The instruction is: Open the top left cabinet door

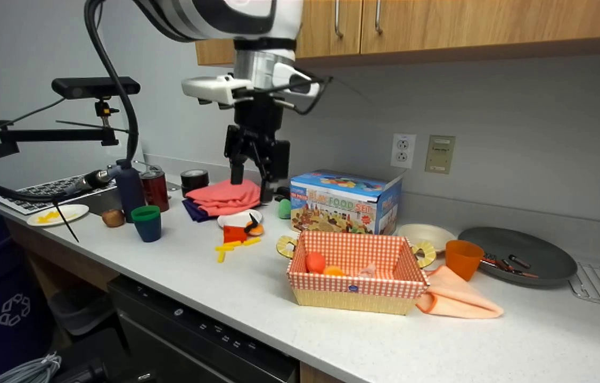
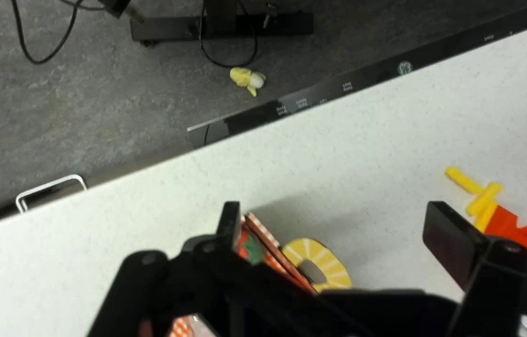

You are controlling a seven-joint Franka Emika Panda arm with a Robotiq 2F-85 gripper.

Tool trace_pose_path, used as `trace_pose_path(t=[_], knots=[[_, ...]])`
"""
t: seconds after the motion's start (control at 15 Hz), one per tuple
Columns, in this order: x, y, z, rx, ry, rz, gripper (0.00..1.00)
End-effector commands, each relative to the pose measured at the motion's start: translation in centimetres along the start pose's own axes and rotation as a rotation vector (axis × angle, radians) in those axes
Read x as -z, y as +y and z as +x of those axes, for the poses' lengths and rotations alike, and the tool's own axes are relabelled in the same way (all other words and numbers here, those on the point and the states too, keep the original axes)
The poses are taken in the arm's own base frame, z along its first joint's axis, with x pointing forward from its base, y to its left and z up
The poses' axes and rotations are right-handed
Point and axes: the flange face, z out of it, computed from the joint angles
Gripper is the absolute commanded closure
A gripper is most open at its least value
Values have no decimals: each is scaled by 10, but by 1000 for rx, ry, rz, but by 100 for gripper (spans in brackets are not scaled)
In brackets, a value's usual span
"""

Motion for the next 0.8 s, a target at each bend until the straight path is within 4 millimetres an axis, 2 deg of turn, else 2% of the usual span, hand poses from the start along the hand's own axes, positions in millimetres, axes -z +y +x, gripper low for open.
trace_pose_path(t=[0.0, 0.2, 0.27, 0.4, 0.47, 0.73], knots=[[62, -81, 1, 74, 155, -117, 0], [112, -153, -4, 69, 289, -226, 0], [87, -125, -7, 94, 236, -170, 0], [108, -154, -14, 88, 290, -206, 0], [110, -158, -14, 87, 298, -210, 0], [106, -153, -7, 76, 286, -210, 0]])
